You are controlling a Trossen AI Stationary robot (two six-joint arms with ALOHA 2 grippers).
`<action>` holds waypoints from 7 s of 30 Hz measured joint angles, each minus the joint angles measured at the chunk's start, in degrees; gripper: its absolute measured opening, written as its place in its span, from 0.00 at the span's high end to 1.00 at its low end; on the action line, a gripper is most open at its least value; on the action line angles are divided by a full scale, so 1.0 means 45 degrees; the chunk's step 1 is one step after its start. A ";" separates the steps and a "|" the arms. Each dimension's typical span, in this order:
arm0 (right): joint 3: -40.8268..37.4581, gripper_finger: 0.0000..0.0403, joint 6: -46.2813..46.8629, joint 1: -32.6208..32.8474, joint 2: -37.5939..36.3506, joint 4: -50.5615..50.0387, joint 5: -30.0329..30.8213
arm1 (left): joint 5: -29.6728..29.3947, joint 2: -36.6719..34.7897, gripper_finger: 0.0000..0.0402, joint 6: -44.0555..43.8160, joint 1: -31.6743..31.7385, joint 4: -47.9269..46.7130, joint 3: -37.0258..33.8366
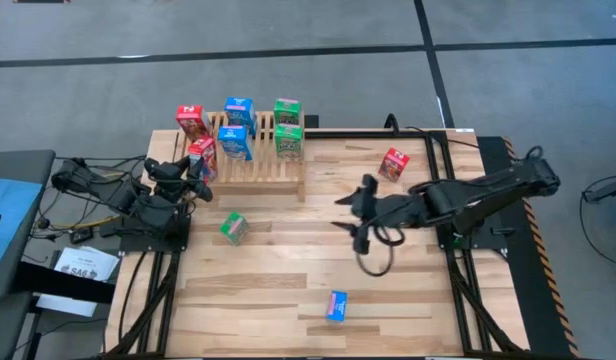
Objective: Stack cereal on shelf
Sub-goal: Put the bottom red cereal box on the shelf aligned with the red cereal box
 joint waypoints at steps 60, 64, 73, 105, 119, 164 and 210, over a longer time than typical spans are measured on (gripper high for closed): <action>-1.4682 0.33 -0.0222 -0.0554 -1.3776 0.5956 0.1838 | -0.0012 0.0000 0.71 0.0112 0.0000 0.0099 -0.0048; -1.4677 0.33 -0.0211 -0.0554 -1.3471 0.5816 0.1851 | -0.0012 0.0000 0.71 0.0112 0.0000 0.0099 -0.0048; -1.4686 0.33 -0.0168 -0.0554 -1.3159 0.5761 0.1861 | -0.0012 0.0000 0.71 0.0114 -0.0002 0.0002 -0.0048; -1.4701 0.33 -0.0154 -0.0554 -1.3160 0.5729 0.1880 | -0.0007 0.0005 0.71 0.0031 0.0841 -0.0037 -0.0048; -1.4701 0.33 -0.0154 -0.0554 -1.3161 0.5729 0.1880 | -0.0006 0.0189 0.71 -0.0118 0.2736 -0.0644 -0.0048; -1.4706 0.33 -0.0154 -0.0556 -1.3162 0.5727 0.1880 | 0.0728 0.1290 0.42 -0.1553 0.3497 -0.1367 -0.0018; -1.4706 0.33 -0.0154 -0.0554 -1.3164 0.5729 0.1880 | 0.0762 0.0724 0.40 0.4228 0.3497 0.2592 0.0992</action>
